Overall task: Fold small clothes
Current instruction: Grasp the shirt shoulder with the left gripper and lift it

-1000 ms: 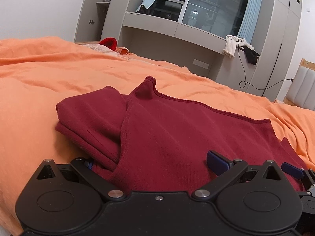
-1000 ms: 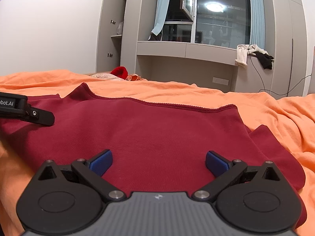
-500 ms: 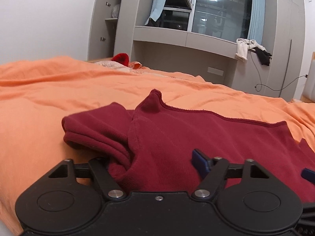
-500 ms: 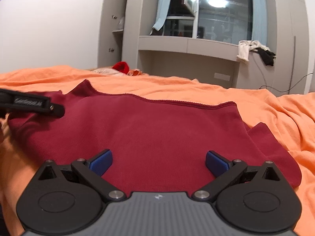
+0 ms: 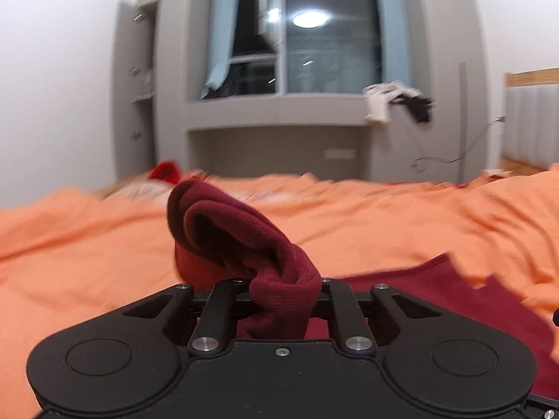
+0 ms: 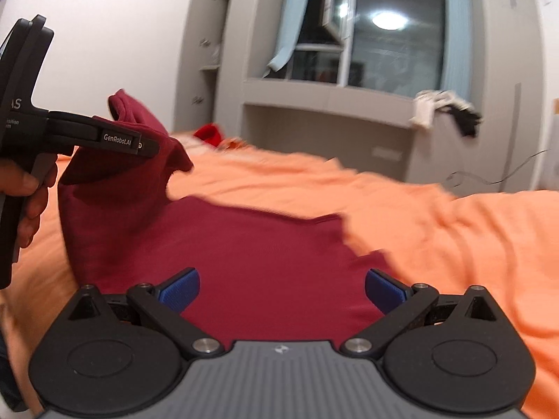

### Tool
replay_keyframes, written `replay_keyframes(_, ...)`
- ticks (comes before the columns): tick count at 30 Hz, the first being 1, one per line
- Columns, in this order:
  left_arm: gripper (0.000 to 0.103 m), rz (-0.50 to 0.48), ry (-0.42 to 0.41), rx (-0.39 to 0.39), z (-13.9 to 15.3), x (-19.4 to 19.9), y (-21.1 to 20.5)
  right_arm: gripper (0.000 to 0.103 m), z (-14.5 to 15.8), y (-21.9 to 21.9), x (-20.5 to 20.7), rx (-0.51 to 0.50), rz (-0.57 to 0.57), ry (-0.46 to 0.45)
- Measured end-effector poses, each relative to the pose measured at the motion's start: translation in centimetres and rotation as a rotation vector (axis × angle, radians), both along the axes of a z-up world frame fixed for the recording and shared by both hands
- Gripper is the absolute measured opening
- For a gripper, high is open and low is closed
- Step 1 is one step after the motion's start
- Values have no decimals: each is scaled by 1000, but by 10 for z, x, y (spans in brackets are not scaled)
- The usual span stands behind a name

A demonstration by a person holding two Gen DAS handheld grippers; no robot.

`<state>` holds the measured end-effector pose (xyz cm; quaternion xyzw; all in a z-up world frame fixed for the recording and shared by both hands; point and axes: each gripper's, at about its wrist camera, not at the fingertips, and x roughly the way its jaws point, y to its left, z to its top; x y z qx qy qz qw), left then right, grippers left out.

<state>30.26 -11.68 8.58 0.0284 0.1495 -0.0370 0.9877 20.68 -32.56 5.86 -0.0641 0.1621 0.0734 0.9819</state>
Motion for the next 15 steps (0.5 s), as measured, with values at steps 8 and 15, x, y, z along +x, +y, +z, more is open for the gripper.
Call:
replay_keyframes(8, 14, -223, -21, -1, 11, -13, -104, 103, 20, -84, 1, 110, -230, -63)
replay_keyframes(15, 16, -377, 98, 125, -41, -35, -162, 103, 8, -141, 20, 352, -319, 103)
